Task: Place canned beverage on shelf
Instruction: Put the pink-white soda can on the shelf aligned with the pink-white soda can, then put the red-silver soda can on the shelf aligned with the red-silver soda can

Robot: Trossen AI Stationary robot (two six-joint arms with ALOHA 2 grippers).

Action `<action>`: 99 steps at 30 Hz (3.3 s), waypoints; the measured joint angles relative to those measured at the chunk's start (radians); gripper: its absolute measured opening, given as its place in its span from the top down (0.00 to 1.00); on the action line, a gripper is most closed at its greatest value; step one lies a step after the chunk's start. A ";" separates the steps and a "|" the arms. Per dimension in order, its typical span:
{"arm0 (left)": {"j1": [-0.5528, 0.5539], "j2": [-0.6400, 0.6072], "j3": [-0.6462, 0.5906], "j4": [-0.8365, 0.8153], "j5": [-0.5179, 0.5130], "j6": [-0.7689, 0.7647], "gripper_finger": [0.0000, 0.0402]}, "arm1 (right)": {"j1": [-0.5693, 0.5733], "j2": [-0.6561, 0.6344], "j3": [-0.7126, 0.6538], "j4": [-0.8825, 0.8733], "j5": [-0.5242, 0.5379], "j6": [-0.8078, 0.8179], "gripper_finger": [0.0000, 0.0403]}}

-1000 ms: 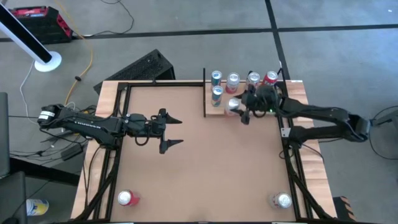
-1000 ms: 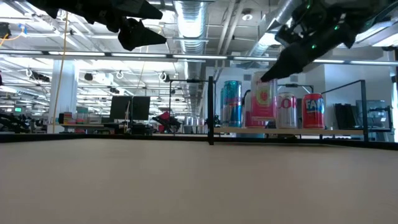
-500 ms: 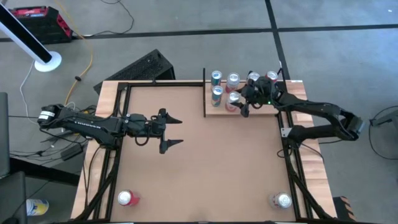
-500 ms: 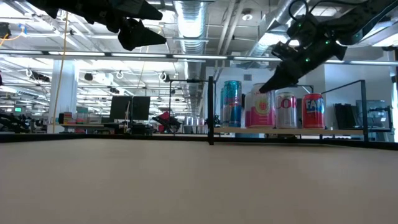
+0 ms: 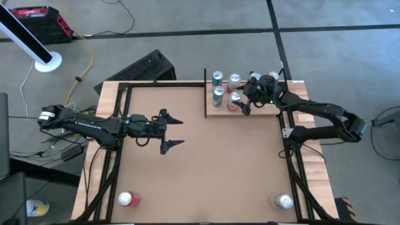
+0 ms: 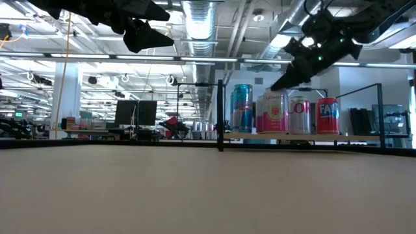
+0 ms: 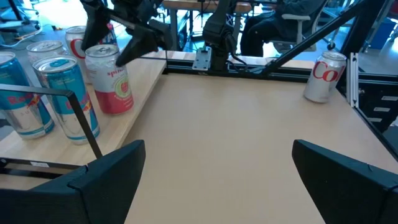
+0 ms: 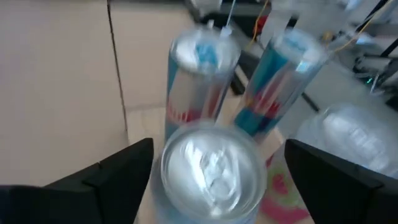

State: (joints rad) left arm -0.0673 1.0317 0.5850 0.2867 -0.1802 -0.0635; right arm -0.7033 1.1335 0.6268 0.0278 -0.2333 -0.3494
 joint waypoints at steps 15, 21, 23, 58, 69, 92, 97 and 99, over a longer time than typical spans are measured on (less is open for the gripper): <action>0.002 0.000 0.000 -0.008 0.000 -0.002 0.03 | 0.165 -0.191 0.052 -0.378 -0.001 0.079 0.14; 0.002 0.000 0.000 0.002 -0.001 -0.002 0.03 | 0.254 -0.154 0.017 -0.325 0.093 0.106 0.38; 0.002 0.000 0.000 0.001 -0.001 -0.001 0.03 | 0.267 -0.128 0.010 -0.300 0.160 0.106 0.49; 0.003 0.000 0.000 -0.006 -0.003 0.000 0.03 | 0.206 -0.019 0.041 -0.218 0.120 0.105 0.93; 0.003 0.000 0.000 -0.007 -0.003 0.005 0.03 | 0.684 -0.065 0.302 -0.741 -0.086 0.513 0.87; 0.003 0.000 0.005 0.022 -0.003 0.047 0.03 | 1.746 0.006 0.447 -1.024 0.156 1.994 0.86; 0.003 0.000 0.008 0.026 -0.003 0.076 0.03 | 1.766 0.071 0.447 -1.009 0.143 2.080 0.86; 0.003 0.000 0.008 0.026 0.006 0.076 0.03 | 1.768 0.089 0.447 -0.987 0.112 2.110 0.86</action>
State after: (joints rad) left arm -0.0645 1.0317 0.5926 0.3126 -0.1744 0.0121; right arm 1.0645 1.2224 1.0740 -0.9588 -0.1214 1.7602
